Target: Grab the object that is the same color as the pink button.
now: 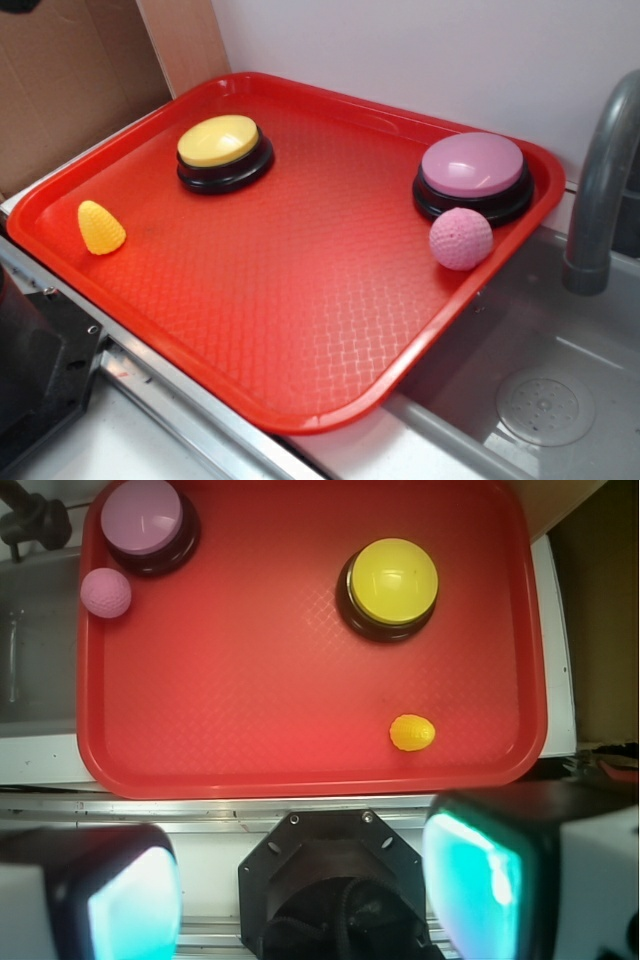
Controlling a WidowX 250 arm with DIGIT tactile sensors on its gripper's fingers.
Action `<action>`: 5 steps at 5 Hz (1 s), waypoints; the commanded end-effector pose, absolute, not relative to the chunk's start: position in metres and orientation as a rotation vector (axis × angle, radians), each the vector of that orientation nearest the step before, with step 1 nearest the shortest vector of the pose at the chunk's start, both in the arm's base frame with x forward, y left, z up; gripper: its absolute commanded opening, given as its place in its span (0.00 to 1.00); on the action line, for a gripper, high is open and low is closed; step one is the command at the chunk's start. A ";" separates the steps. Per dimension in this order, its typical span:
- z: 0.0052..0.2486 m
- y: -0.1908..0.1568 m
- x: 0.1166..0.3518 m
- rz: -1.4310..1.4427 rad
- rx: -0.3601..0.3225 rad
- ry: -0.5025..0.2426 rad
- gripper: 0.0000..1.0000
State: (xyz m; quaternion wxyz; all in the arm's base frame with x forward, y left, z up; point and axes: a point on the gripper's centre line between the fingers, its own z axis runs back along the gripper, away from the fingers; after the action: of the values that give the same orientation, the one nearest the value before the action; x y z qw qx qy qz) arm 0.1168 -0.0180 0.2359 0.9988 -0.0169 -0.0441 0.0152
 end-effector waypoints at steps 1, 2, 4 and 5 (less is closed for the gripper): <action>0.236 -0.018 0.117 0.030 -0.034 -0.088 1.00; 0.223 -0.033 0.133 0.035 -0.087 -0.140 1.00; 0.175 -0.077 0.189 0.103 -0.163 -0.279 1.00; 0.149 -0.095 0.214 0.222 -0.241 -0.276 1.00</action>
State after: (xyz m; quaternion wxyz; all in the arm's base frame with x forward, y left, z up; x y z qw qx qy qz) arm 0.2087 -0.0936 0.1381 0.9805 -0.1107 -0.1210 0.1083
